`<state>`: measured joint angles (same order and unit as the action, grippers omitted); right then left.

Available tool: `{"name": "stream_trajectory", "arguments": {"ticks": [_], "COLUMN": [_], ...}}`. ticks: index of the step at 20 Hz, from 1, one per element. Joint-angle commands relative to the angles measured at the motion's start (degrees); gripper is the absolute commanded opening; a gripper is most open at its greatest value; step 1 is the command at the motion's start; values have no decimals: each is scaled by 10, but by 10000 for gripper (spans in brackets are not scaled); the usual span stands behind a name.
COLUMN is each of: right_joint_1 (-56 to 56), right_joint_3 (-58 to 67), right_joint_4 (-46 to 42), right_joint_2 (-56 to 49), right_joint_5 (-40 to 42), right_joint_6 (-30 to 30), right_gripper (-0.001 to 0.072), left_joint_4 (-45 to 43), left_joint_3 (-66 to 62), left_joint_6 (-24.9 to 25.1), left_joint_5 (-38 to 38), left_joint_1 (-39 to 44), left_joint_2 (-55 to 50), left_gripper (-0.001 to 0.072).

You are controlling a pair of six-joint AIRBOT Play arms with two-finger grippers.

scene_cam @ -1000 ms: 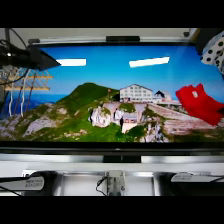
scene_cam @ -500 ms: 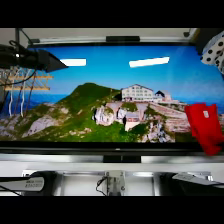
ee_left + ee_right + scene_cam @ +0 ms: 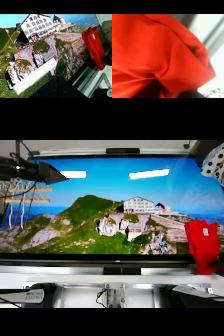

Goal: Fold the shirts.

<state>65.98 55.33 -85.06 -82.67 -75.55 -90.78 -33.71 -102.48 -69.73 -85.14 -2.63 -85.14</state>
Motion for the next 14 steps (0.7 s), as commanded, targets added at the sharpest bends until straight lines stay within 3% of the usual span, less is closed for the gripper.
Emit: {"name": "stream_trajectory", "arguments": {"ticks": [1,5,8,11,12,14], "right_joint_1": [0,-2,-30,-210,-302,-486], "right_joint_3": [-5,50,131,221,239,247], "right_joint_4": [-24,0,162,194,168,86], "right_joint_2": [30,96,138,143,143,138], "right_joint_5": [5,-28,-21,-7,13,65], "right_joint_6": [-1,-2,55,75,59,-12], "right_gripper": [512,512,512,515,515,515], "left_joint_4": [0,0,-61,-249,-333,-510], "left_joint_3": [0,0,0,-2,-8,-19], "left_joint_6": [0,0,-30,-143,-169,-214], "left_joint_5": [0,1,37,136,129,38], "left_joint_1": [0,0,9,57,85,144], "left_joint_2": [0,0,-3,-13,-24,-58], "left_gripper": [37,37,35,34,34,35]}}
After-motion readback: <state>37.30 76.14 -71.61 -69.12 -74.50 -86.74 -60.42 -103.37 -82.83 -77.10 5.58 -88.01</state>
